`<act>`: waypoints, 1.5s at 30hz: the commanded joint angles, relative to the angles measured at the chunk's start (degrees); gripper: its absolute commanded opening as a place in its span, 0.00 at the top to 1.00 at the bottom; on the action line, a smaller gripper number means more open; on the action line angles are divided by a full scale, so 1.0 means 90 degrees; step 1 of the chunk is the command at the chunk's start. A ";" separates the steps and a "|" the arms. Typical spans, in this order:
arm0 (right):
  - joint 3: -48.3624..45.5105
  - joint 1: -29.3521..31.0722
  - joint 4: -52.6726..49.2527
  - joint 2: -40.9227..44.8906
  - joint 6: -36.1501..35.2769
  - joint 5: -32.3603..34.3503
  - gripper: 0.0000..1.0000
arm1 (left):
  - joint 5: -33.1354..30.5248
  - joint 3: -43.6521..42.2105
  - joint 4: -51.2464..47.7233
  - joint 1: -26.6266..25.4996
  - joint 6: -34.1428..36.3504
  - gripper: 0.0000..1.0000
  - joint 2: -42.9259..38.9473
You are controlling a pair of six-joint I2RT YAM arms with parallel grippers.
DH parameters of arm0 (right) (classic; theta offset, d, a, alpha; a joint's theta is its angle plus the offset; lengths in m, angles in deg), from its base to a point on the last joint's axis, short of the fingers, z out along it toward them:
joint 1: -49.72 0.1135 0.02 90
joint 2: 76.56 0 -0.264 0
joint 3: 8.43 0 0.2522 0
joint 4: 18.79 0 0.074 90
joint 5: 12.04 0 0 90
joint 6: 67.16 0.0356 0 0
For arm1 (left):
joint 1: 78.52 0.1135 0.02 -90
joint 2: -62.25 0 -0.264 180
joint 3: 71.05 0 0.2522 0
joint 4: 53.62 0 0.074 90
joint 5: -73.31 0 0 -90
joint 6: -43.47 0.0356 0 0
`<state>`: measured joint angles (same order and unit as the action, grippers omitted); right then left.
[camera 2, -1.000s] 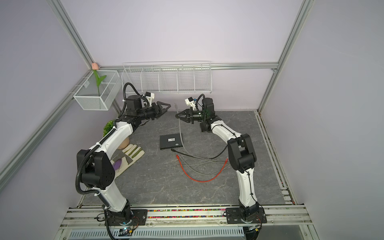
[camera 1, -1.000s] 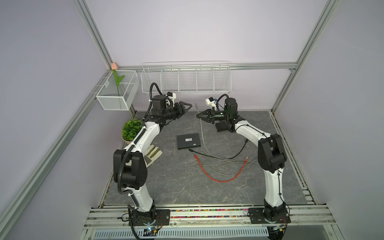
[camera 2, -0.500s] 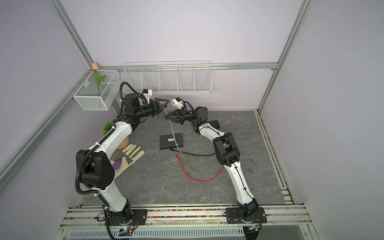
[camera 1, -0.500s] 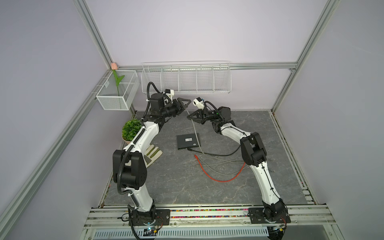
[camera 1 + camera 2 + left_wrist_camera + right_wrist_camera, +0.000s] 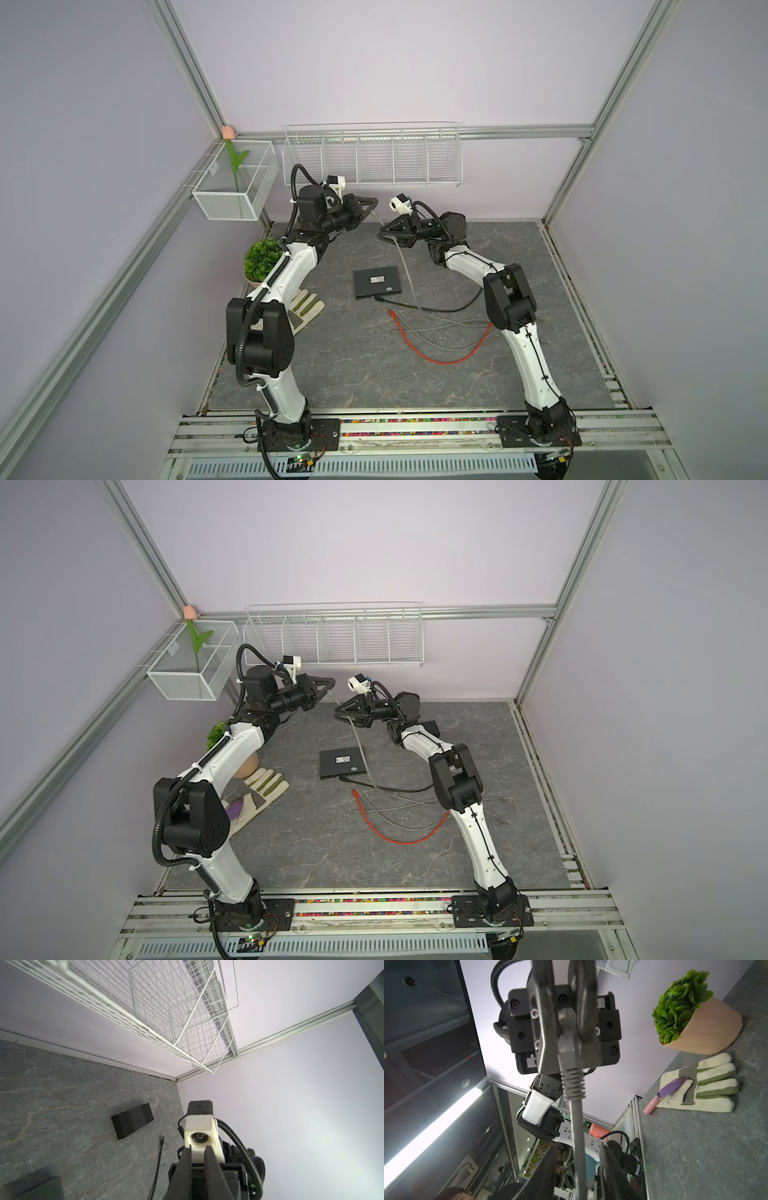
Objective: Insert the plug into the switch port
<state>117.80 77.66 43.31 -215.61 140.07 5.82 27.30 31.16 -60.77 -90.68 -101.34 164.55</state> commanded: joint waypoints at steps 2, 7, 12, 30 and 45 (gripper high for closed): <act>-0.0322 -0.0024 -0.0908 0.0689 -0.0602 -0.0051 0.60 | 0.0086 0.0007 -0.0099 0.0023 0.0138 1.00 -0.0121; -0.0766 -0.0133 -0.3493 0.1370 -0.3049 0.0038 0.58 | -0.0006 -0.0027 -0.0293 0.0060 0.0202 1.00 -0.0227; 0.0905 -0.0339 -1.2689 0.2448 -1.0678 0.2921 0.47 | -0.0306 0.0323 -0.1415 0.0140 0.0692 1.00 -0.0274; 0.4291 0.0725 -1.5988 0.1184 -1.3624 0.5807 0.38 | -0.0436 0.0935 -0.2797 0.0053 0.1018 1.00 -0.0202; 0.4493 0.1041 -1.5073 0.0768 -1.3280 0.5759 0.52 | -0.0532 0.0925 -0.3271 -0.0162 0.1363 1.00 -0.0273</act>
<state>157.03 86.60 -94.68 -207.21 20.90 57.75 23.32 37.67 -88.25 -91.49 -90.71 163.93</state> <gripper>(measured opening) 0.482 0.091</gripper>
